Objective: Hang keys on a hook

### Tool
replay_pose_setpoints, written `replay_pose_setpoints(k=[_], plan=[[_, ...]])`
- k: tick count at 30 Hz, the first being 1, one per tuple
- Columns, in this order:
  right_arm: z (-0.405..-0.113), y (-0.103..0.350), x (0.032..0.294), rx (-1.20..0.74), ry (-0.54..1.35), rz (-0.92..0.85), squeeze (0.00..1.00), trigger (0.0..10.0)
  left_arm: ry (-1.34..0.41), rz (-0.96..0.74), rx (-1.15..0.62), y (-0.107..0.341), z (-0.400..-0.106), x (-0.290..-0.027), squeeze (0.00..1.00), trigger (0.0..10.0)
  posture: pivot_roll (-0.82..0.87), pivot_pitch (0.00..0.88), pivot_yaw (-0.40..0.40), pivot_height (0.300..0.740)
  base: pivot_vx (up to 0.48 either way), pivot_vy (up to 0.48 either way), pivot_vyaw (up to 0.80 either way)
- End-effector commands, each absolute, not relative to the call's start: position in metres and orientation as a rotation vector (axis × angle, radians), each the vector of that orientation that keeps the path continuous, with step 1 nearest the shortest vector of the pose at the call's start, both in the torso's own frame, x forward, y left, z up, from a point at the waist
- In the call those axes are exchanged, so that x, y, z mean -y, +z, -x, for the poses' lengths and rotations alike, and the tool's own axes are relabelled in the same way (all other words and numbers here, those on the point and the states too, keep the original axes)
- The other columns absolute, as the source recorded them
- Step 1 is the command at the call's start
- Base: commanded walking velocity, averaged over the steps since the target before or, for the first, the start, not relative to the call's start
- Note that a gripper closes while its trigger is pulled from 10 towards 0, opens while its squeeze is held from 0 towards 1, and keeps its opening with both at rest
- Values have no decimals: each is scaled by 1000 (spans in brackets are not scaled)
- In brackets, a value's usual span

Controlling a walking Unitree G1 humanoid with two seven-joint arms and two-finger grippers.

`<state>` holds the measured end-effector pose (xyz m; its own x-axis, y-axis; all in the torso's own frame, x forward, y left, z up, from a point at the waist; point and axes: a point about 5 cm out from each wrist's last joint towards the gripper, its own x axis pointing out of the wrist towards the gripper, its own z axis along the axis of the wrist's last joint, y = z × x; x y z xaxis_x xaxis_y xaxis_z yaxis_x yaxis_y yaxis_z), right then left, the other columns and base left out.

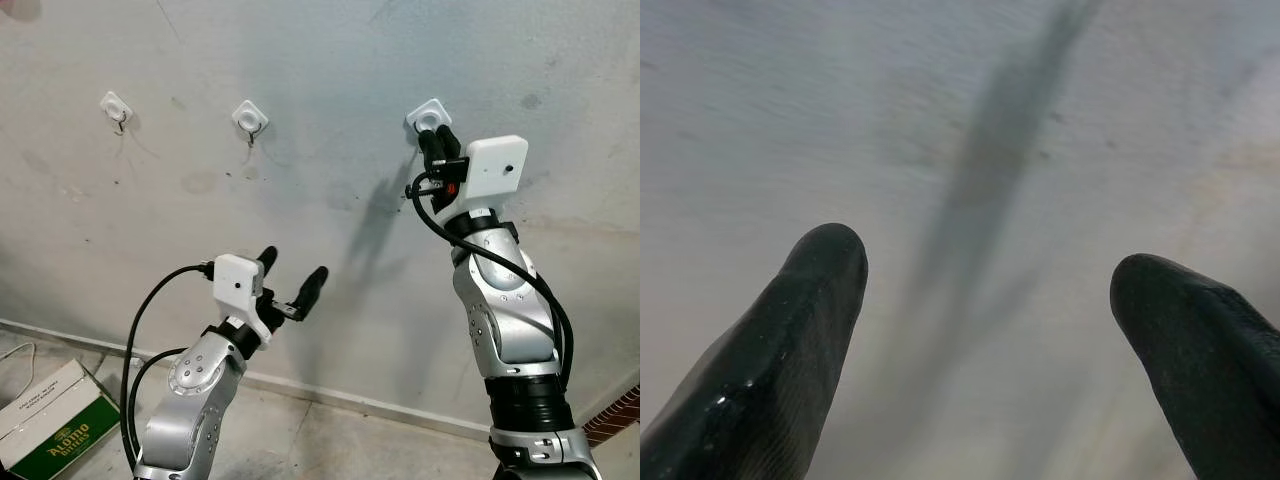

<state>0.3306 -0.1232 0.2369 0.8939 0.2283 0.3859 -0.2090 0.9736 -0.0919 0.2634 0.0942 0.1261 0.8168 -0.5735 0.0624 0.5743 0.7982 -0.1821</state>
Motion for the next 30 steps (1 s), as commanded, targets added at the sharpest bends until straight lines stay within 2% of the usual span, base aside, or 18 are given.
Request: replay_pose_setpoints(k=[1, 14, 30], plan=[[-328, 251, 112, 450, 288, 38, 0, 10000, -639, 194, 10, 129, -263, -95, 0, 10000, -31, 0, 100, 740, 0, 0, 0], [-325, 265, 102, 472, 401, 25, 0, 10000, -684, 191, -19, 125, -261, -90, 0, 10000, -38, 0, 97, 740, 0, 0, 0], [-343, 262, 114, 462, 330, 70, 0, 10000, -696, 200, 55, 135, -268, -82, 0, 10000, -42, 0, 100, 740, 0, 0, 0]])
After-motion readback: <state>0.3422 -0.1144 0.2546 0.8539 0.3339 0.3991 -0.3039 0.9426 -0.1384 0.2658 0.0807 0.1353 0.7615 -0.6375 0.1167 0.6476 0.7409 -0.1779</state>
